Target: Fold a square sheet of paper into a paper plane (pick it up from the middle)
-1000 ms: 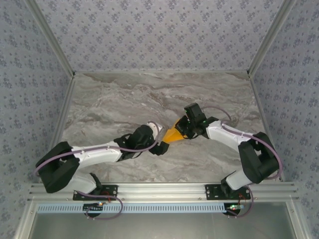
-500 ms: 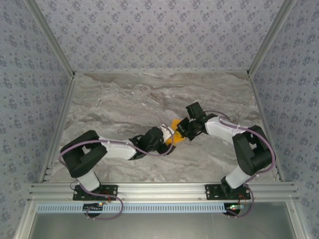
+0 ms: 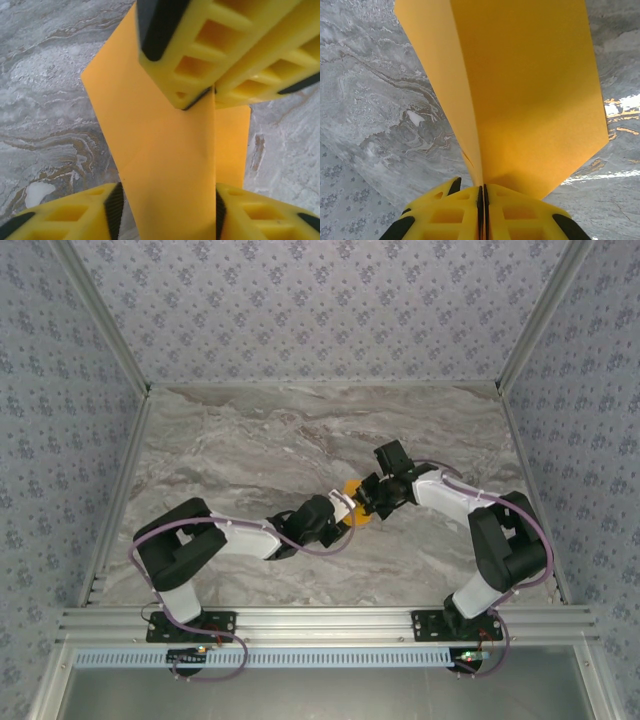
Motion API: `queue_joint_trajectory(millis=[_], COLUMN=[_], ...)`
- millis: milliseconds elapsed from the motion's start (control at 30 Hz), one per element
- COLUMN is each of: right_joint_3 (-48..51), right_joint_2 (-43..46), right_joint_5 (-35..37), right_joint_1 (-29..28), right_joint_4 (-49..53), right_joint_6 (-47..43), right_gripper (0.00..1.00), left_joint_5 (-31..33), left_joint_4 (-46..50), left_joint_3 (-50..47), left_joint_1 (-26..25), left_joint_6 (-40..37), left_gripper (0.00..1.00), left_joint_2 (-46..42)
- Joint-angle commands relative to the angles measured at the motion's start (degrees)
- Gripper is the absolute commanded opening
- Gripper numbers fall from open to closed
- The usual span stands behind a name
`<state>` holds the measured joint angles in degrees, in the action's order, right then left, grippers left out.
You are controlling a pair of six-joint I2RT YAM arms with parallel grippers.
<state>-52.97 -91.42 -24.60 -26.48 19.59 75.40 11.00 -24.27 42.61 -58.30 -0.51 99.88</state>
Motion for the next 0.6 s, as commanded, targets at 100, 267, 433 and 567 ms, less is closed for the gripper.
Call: queue_joint_trajectory(millis=[100, 267, 433, 567], right_joint_3=[-2.1, -3.4, -3.7, -3.2], right_joint_2=[-1.3, -1.3, -0.8, 0.2], right_joint_5=[-1.1, -1.1, -0.8, -0.8], right_joint_1=[0.7, 0.8, 1.5, 2.3], right_joint_4=[2.9, 4.5, 5.3, 5.0], right_joint_6=[-1.9, -4.5, -6.9, -9.9], right_gripper=[0.20, 0.39, 0.53, 0.60], left_joint_5=[0.4, -0.8, -2.6, -4.8], left_joint_4=[-1.4, -1.5, -1.9, -3.1], left_joint_3=[1.0, 1.0, 0.6, -0.1], left_joint_1=[-0.6, -0.5, -0.4, -0.1], left_joint_6=[-0.5, 0.4, 2.6, 6.3], left_gripper=[0.35, 0.25, 0.21, 0.20], left_joint_2=[0.7, 1.3, 1.5, 1.6])
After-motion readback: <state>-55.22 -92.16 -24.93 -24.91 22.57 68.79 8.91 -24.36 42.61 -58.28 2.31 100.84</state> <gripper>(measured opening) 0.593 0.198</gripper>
